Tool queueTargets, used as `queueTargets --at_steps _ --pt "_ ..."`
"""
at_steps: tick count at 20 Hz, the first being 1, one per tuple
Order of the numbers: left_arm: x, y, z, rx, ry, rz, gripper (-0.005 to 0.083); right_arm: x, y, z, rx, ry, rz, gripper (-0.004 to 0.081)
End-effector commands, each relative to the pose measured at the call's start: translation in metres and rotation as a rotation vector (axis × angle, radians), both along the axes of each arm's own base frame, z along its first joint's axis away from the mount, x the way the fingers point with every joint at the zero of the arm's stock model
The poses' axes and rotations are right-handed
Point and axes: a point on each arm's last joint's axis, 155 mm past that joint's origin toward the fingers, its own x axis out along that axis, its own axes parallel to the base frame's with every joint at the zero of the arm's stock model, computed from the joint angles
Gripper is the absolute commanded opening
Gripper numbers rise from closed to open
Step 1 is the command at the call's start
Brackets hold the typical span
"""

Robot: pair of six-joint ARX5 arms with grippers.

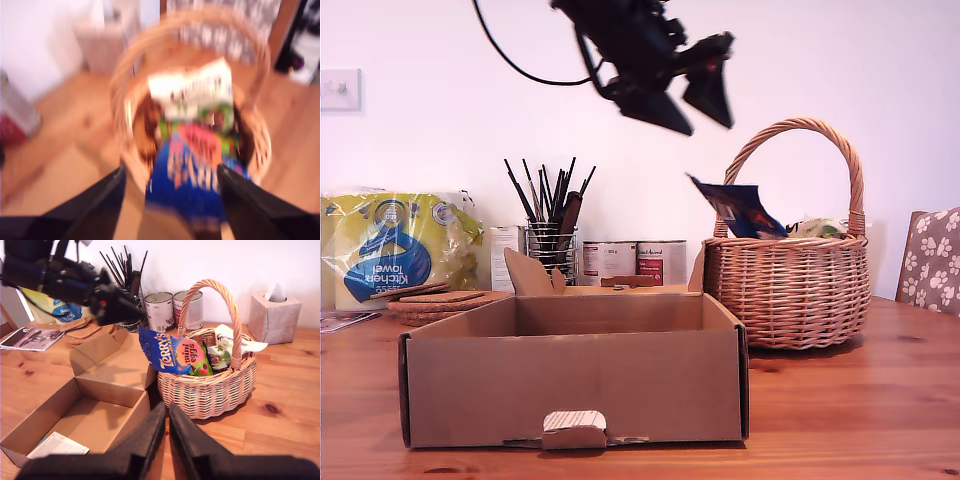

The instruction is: Move the bags of Easter eggs from the cardboard box on the left into the woven basket on the right side.

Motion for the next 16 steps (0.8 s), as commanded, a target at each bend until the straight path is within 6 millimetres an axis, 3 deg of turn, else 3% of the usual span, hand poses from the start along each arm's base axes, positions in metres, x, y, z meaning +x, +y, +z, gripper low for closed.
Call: queueTargets --at_steps 1,2,10,13,16 --pt "-0.013 0.013 0.017 0.010 0.003 -0.001 0.0197 -0.001 -0.001 0.006 0.007 -0.019 -0.001 -0.0011" --pt "-0.021 0.019 0.022 0.031 0.003 -0.012 0.0005 -0.001 -0.001 0.006 0.007 -0.021 -0.001 -0.0011" --pt "-0.044 0.086 0.049 0.001 -0.065 0.058 -0.0024 0.016 0.003 0.020 0.017 -0.127 -0.008 -0.0011" --pt "-0.061 0.118 0.047 -0.062 -0.128 0.105 -0.0024 0.022 0.005 0.019 0.029 -0.158 -0.007 -0.0011" --pt "-0.090 0.148 0.039 -0.127 -0.195 0.141 -0.0024 0.022 0.008 0.032 0.040 -0.217 0.003 -0.0011"
